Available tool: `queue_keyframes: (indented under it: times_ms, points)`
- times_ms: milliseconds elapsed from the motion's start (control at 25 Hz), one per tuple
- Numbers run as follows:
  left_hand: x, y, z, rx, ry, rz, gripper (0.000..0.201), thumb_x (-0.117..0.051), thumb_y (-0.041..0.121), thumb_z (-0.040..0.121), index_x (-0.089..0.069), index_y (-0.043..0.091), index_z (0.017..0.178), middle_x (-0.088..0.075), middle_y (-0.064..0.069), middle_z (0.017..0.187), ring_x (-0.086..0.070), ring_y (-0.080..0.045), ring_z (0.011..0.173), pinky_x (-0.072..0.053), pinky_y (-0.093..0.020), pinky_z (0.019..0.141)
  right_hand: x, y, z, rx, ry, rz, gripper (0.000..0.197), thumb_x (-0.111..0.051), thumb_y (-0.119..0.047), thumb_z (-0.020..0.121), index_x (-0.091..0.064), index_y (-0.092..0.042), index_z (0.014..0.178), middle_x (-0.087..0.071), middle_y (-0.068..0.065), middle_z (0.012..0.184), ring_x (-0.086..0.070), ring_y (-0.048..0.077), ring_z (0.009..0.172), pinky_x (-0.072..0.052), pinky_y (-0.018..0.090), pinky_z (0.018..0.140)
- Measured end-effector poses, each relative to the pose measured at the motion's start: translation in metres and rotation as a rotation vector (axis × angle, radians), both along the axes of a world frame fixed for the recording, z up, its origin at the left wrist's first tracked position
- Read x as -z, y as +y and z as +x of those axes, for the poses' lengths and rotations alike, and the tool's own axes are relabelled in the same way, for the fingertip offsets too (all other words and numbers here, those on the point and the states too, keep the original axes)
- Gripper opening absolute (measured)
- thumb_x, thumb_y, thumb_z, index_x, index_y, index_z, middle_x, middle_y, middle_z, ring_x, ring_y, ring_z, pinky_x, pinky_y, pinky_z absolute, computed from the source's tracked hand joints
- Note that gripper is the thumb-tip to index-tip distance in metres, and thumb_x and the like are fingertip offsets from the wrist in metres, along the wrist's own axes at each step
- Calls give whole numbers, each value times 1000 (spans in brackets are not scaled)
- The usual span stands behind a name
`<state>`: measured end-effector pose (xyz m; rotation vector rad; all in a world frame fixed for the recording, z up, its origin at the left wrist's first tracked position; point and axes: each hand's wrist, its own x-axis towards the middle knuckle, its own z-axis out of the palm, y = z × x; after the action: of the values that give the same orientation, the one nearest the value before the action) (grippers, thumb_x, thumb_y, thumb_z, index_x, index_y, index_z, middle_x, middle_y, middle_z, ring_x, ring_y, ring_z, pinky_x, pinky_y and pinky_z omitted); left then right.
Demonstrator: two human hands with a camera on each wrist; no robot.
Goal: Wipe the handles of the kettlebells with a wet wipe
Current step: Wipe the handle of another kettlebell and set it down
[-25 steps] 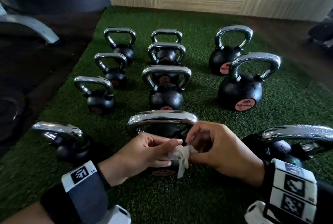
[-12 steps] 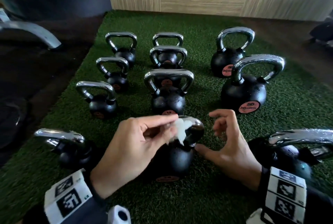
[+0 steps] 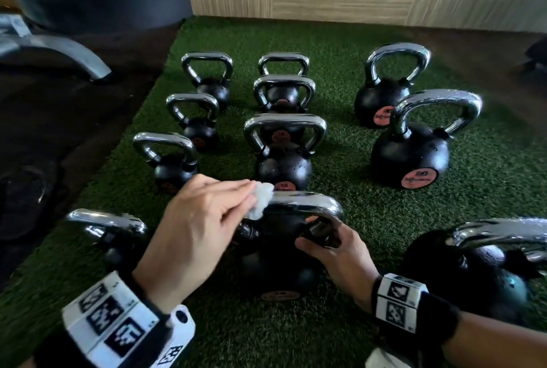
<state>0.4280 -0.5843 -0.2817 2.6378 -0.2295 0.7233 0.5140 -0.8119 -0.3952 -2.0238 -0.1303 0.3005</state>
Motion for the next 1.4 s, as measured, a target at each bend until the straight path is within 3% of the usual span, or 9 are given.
queue_keyframes:
  times_ms: [160, 320, 520, 760, 960, 1040, 1120, 1240, 1400]
  points:
    - [9, 7, -10, -25, 16, 14, 36, -64, 28, 93, -69, 16, 126, -68, 11, 126, -64, -8, 105, -49, -20, 96, 2, -2, 2, -7, 3, 20, 57, -86, -64, 54, -70, -49, 107, -73, -29, 93, -65, -15, 85, -49, 11, 75]
    - [30, 22, -19, -98, -17, -255, 32, -65, 22, 92, -71, 22, 123, -70, 18, 121, -67, 1, 107, -49, -10, 94, 2, -3, 4, -8, -5, -17, 53, -88, -60, 58, -70, -47, 106, -74, -24, 93, -64, -15, 85, -49, 12, 76]
    - [69, 29, -30, -124, -27, -408, 35, -63, 20, 94, -66, 25, 129, -67, 22, 124, -67, 7, 107, -51, -9, 90, 0, -2, 7, -28, 6, -56, 49, -86, -62, 58, -71, -47, 103, -73, -25, 91, -64, -14, 83, -45, 9, 70]
    - [116, 17, -28, -193, 105, -813, 30, -65, 27, 88, -70, 30, 118, -73, 19, 113, -69, -1, 109, -53, -11, 90, 0, -3, 9, -36, 9, -46, 51, -89, -59, 57, -71, -45, 103, -74, -23, 92, -64, -14, 84, -47, 12, 74]
    - [129, 9, -25, -192, 76, -765, 35, -68, 15, 92, -69, 46, 109, -71, 33, 105, -69, 6, 104, -53, -10, 87, -2, -7, 13, -78, 56, -37, 68, -90, -52, 53, -69, -32, 115, -75, -10, 105, -69, 8, 102, -54, 35, 98]
    - [125, 11, -27, -137, 131, -764, 22, -68, 31, 94, -72, 50, 105, -74, 28, 106, -70, 5, 102, -54, -11, 84, -7, -9, 13, -114, 34, -32, 56, -93, -38, 60, -72, -36, 112, -77, -11, 101, -71, 6, 100, -54, 35, 100]
    - [120, 9, -29, -110, 142, -756, 11, -67, 44, 94, -74, 50, 99, -76, 25, 100, -71, 5, 95, -54, -10, 79, -15, -12, 14, -134, -8, -75, 50, -94, -35, 62, -75, -40, 108, -77, -16, 94, -71, 0, 94, -54, 26, 94]
    - [114, 14, -24, -171, 117, -706, 9, -71, 44, 87, -77, 41, 94, -77, 24, 88, -74, 2, 84, -55, -13, 71, -23, -15, 14, -146, -64, -178, 41, -95, -40, 56, -78, -36, 93, -75, -24, 78, -66, -12, 75, -46, 6, 66]
    - [108, 19, -4, -207, 195, -642, 31, -67, 54, 85, -79, 31, 102, -77, 22, 87, -72, 5, 80, -57, -20, 69, -27, -30, 1, -164, -108, -202, 26, -94, -28, 57, -75, -24, 73, -70, -26, 67, -62, -9, 60, -44, 10, 55]
